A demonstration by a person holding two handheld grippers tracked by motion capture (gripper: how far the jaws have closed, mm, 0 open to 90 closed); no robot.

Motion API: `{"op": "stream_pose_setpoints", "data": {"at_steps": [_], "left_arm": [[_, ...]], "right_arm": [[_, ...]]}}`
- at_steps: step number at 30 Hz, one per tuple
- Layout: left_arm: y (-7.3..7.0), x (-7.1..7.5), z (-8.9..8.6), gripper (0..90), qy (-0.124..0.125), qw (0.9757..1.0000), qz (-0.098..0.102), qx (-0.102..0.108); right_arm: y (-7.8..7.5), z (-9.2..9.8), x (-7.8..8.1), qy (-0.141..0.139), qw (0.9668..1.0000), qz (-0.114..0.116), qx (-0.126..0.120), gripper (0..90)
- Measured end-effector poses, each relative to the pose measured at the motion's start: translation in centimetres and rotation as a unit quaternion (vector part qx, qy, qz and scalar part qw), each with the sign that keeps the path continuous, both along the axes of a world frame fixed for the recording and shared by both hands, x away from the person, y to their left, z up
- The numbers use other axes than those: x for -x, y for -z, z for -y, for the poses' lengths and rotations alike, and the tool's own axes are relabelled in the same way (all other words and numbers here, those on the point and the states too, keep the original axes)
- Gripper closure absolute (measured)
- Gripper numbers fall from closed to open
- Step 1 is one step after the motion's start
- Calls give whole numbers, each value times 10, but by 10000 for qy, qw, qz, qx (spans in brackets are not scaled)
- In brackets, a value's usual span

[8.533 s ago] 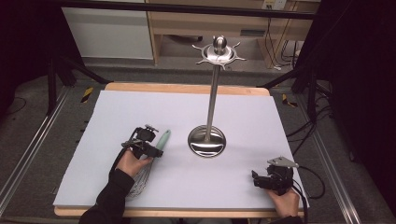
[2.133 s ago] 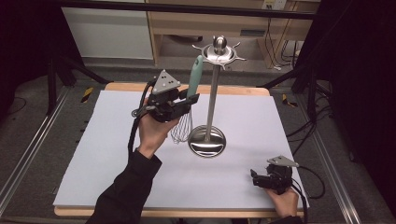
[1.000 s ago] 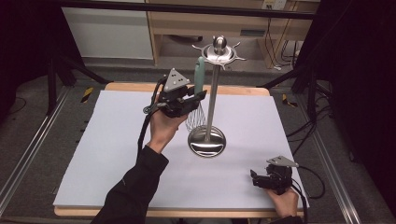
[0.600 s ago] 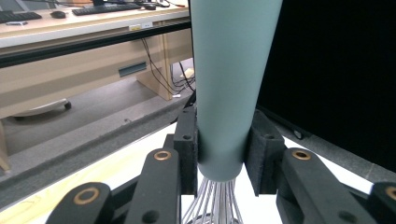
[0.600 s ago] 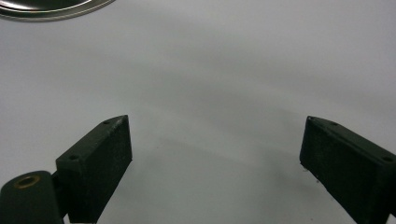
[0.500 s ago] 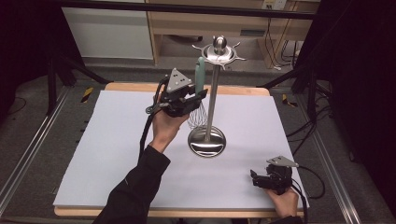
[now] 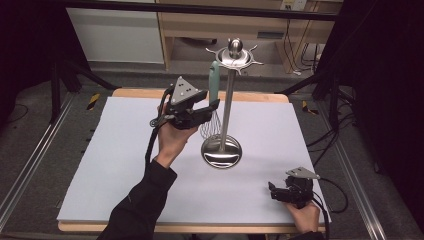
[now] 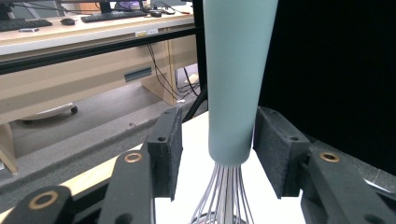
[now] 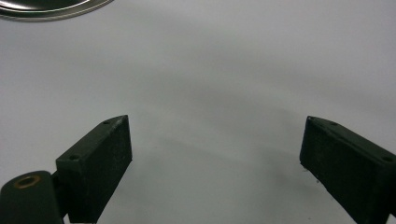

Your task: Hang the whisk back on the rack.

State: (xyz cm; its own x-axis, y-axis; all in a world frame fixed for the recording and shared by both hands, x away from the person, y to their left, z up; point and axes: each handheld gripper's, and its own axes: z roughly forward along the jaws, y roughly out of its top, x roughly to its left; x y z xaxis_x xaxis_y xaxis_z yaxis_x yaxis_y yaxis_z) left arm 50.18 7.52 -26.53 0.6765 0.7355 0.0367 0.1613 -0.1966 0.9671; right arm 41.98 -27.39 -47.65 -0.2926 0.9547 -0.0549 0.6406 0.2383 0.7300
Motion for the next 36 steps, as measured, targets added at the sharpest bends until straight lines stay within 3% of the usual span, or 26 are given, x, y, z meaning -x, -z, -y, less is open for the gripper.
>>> {"op": "stream_pose_setpoints", "data": {"at_steps": [12,22,30,33,36], "left_arm": [[15,13,-29,470,-30,10000,-53,78],[45,25,-56,448,-30,9995,-257,162],[75,34,-73,431,-85,9993,-358,-24],[93,36,-79,416,-137,9985,-479,-220],[105,38,-85,407,-212,9978,-572,-265]], "right_arm": [[1,1,0,39,10000,-16,-17,95],[1,2,0,89,10000,-10,-41,92],[1,3,1,121,9999,-15,-56,90],[2,3,1,140,9999,-27,-55,90],[2,3,1,142,9999,-25,-49,90]]}}
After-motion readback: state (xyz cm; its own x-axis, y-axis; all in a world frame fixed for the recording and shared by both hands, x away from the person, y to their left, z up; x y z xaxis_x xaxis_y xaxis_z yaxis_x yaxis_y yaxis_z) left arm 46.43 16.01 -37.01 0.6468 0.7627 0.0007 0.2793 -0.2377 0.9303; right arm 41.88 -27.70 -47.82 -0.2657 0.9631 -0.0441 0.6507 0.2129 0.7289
